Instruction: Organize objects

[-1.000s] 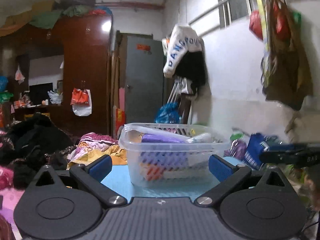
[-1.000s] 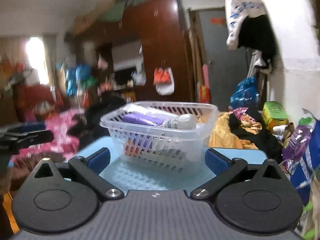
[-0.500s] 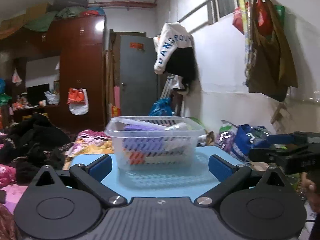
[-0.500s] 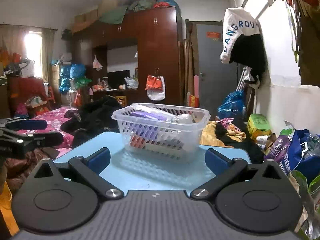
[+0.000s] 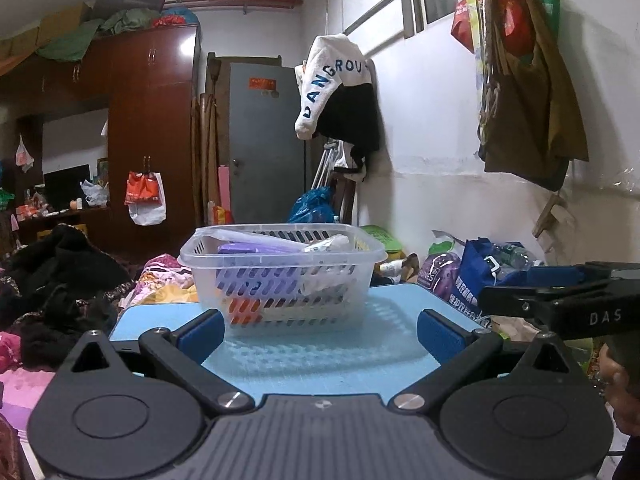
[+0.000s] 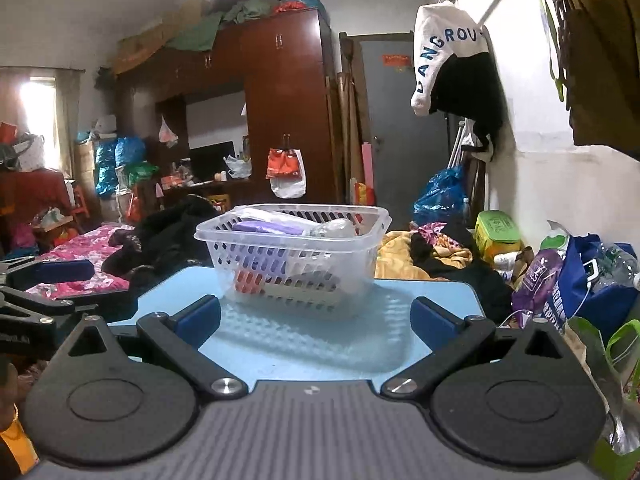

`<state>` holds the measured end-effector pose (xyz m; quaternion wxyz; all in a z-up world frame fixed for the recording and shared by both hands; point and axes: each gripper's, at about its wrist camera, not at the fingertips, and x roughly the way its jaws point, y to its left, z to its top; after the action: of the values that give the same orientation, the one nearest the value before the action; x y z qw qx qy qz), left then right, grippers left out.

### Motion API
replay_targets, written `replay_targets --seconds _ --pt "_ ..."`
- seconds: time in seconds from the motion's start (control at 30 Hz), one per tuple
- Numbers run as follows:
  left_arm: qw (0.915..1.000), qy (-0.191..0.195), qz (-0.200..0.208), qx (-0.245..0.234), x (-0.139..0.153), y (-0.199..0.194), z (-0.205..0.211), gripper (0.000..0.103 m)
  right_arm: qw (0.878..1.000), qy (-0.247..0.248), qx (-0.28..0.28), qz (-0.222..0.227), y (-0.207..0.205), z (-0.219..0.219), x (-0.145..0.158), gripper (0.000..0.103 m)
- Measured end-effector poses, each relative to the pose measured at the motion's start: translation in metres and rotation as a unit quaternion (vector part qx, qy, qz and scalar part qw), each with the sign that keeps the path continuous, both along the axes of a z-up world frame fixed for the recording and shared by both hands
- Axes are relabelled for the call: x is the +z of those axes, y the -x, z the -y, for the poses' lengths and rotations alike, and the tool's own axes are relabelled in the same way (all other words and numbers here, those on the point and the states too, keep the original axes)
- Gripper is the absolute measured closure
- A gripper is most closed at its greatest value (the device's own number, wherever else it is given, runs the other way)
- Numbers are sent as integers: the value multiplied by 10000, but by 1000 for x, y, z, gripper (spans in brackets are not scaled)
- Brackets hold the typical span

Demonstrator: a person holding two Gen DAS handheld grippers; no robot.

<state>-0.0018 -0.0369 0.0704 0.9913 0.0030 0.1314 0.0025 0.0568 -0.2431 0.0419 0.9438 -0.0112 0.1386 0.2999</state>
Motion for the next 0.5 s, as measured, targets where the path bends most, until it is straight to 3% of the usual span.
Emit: replay_targets --seconds 0.5 --pt "9999 -43 0 111 2 -2 1 0 9999 19 143 12 5 -4 -3 0"
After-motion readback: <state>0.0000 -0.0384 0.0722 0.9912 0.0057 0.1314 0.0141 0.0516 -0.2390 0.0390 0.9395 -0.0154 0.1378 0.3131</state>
